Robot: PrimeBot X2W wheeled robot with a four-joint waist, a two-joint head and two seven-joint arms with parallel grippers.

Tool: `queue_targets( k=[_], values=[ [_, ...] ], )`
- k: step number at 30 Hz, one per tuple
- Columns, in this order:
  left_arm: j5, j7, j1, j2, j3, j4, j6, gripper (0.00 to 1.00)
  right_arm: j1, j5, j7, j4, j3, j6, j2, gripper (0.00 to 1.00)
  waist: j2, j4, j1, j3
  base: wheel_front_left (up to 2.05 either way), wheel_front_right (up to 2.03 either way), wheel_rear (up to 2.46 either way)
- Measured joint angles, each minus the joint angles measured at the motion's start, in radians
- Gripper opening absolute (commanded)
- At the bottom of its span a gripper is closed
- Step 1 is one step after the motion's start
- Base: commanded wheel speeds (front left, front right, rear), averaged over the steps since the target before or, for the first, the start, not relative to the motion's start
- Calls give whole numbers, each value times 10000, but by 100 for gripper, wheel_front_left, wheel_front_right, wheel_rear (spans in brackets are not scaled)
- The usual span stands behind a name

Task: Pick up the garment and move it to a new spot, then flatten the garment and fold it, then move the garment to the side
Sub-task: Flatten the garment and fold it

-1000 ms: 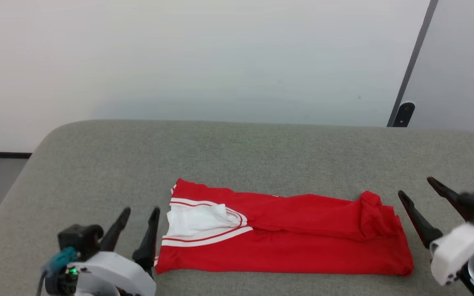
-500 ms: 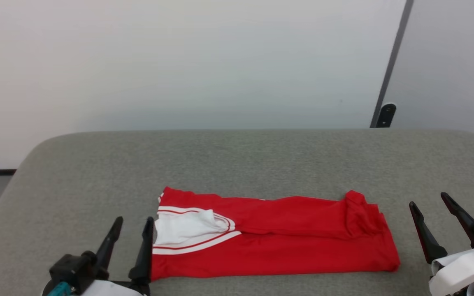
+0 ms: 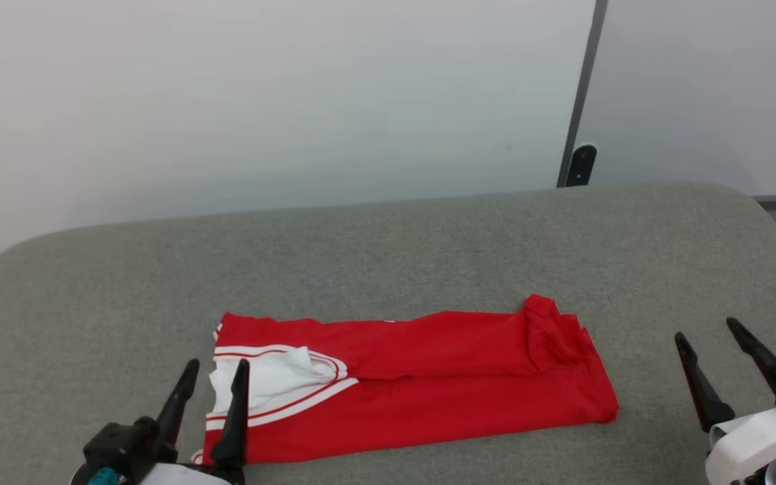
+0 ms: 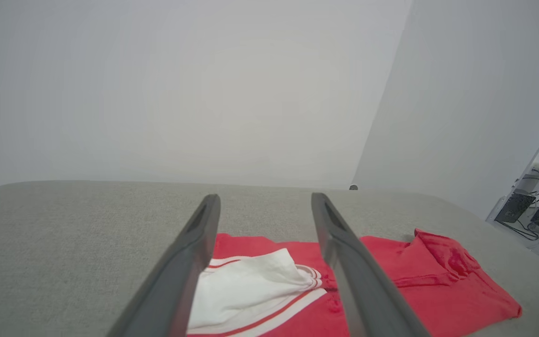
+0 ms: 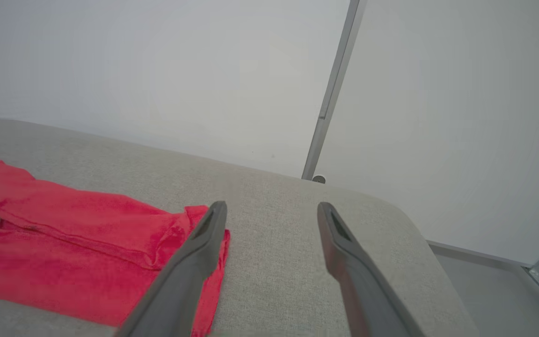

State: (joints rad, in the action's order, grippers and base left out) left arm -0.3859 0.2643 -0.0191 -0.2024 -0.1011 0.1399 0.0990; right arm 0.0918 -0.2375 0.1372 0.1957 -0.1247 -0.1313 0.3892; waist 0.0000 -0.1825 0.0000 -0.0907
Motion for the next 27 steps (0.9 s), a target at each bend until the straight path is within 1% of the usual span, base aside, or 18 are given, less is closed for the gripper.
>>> queue_targets(
  k=[3,6,9,14,18,20,23,27],
  values=[
    [38,-2,39,25,165,163,84,100,128,-134,-405,144,-198,0,69,100,0,-26,0,128,0,0,0],
    [79,-2,162,-8,234,270,157,100,641,-527,-1390,439,-387,0,267,100,0,99,0,209,0,0,0],
    [61,-2,208,-2,274,322,199,100,1266,-1060,-2700,823,-616,0,449,100,0,318,0,275,0,0,0],
    [8,-2,384,40,71,403,245,100,2325,-1958,-5079,1396,-1473,0,765,100,0,761,0,424,0,0,0],
    [-40,-2,469,90,-203,594,255,100,2968,-2433,-6776,1967,-1933,0,840,100,0,1137,0,577,0,0,0],
    [-119,0,630,127,-305,631,257,100,3279,-2579,-7476,2433,-1979,0,842,100,0,1325,0,667,0,0,0],
    [-192,0,774,157,-489,723,288,100,3756,-2660,-8333,3020,-2056,0,790,100,0,1580,0,844,0,0,0],
    [-207,-2,1113,182,-746,771,290,100,4559,-2596,-8832,3810,-1952,0,604,100,0,1843,0,1216,0,0,0]
  ],
)
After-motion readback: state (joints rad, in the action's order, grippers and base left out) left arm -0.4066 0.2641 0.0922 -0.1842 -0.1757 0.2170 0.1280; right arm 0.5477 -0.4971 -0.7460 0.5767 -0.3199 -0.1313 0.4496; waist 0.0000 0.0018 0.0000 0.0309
